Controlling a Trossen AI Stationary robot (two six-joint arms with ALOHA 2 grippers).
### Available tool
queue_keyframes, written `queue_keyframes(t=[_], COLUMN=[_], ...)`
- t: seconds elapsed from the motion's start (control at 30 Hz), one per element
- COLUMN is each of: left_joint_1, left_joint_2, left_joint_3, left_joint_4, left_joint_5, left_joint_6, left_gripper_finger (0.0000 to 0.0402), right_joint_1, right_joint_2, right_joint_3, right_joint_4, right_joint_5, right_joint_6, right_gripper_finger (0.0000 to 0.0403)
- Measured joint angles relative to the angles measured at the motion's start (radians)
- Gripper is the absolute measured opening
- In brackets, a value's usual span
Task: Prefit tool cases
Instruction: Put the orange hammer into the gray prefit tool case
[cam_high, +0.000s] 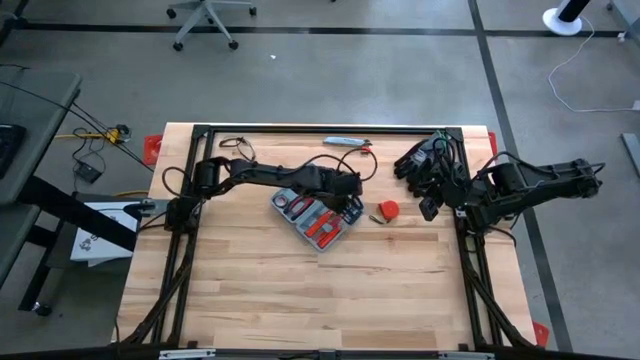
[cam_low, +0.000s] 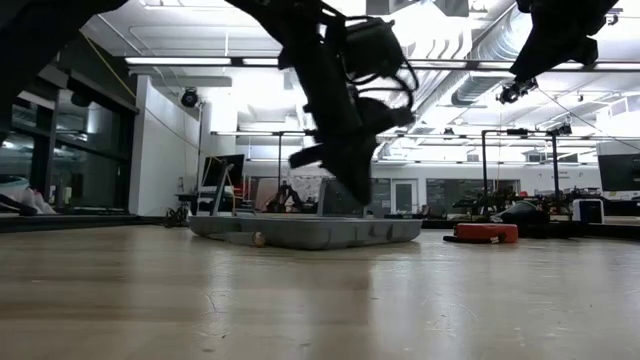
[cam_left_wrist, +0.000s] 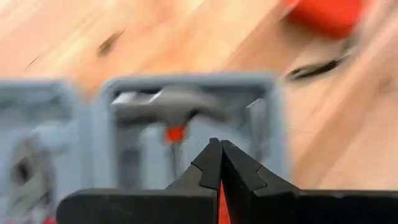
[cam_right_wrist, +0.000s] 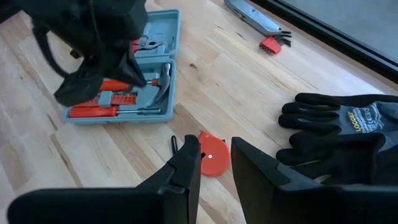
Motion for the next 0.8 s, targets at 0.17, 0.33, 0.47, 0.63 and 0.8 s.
queue_keyframes(t=[0.17,0.33,0.47,0.63,0.8], left_joint_1=[-0.025,-0.065,-0.113,-0.184,-0.238], left_joint_2=[0.044,0.084,0.089,0.091,0.074], left_joint_3=[0.002,0.005,0.006,0.005,0.001], left_joint_4=[0.054,0.064,0.076,0.058,0.059], left_joint_5=[0.038,0.089,0.189,0.314,0.276], left_joint_6=[-0.020,-0.036,-0.002,0.052,0.024], left_gripper_finger=[0.0000,0.0000,0.0000,0.0000,0.0000], right_joint_1=[0.000,0.000,0.000,0.000,0.000], right_joint_2=[0.000,0.000,0.001,0.001,0.001], right_joint_3=[0.000,0.000,0.000,0.000,0.000], right_joint_4=[0.000,0.000,0.000,-0.008,-0.016], right_joint_5=[0.000,-0.004,-0.005,-0.006,-0.006], right_joint_6=[0.000,-0.004,-0.006,-0.007,-0.005], right_gripper_finger=[0.0083,0.0083,0.0083,0.0083,0.0083])
